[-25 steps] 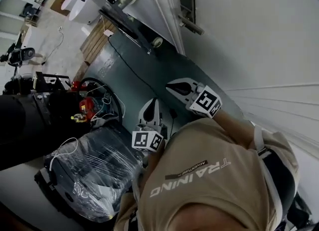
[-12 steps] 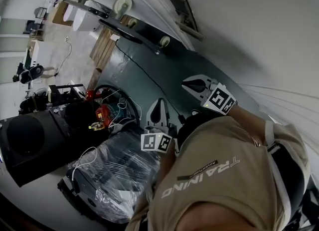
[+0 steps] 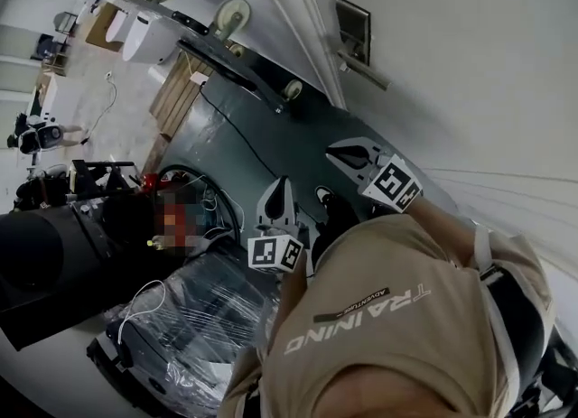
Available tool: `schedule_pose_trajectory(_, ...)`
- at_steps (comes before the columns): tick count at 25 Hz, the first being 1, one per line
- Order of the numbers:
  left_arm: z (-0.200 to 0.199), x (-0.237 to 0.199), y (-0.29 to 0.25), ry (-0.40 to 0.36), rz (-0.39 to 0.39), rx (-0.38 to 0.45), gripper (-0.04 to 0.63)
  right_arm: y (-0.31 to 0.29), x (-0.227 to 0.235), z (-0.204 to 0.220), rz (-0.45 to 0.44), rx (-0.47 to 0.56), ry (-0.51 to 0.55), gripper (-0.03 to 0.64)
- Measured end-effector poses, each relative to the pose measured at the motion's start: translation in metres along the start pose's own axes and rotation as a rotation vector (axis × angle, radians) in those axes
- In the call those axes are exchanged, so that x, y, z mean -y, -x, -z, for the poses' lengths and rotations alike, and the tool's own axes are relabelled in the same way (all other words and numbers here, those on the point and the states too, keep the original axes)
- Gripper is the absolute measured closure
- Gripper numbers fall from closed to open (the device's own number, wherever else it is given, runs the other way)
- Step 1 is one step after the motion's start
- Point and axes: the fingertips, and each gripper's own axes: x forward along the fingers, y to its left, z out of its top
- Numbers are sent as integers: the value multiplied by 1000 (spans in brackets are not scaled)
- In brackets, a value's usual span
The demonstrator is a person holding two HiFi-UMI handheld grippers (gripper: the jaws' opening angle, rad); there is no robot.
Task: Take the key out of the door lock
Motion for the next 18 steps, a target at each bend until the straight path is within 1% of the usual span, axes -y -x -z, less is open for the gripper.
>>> schedule_pose_trajectory(2, -4, -16, -4, 32, 16, 14, 586, -11, -2, -9, 21, 5, -13, 603)
schedule_pose_trajectory(5, -21, -39, -11, 36, 48, 48, 586, -31, -4, -23, 47, 16, -29, 603)
schedule_pose_trajectory(8, -37, -64, -19, 47, 67, 65, 586, -55, 1, -39, 72, 7, 5, 603)
schedule_pose_trajectory(10, -40, -80, -24, 46, 94, 61, 586, -69, 6, -49, 101, 20, 15, 603)
schedule_pose_trajectory(14, -43, -112, -29, 71, 133, 53, 586, -93, 12, -55, 169, 31, -7, 603)
schedule_pose_trajectory(18, -51, -135, -28, 40, 164, 61, 586, -111, 6, -53, 203, 9, -13, 603)
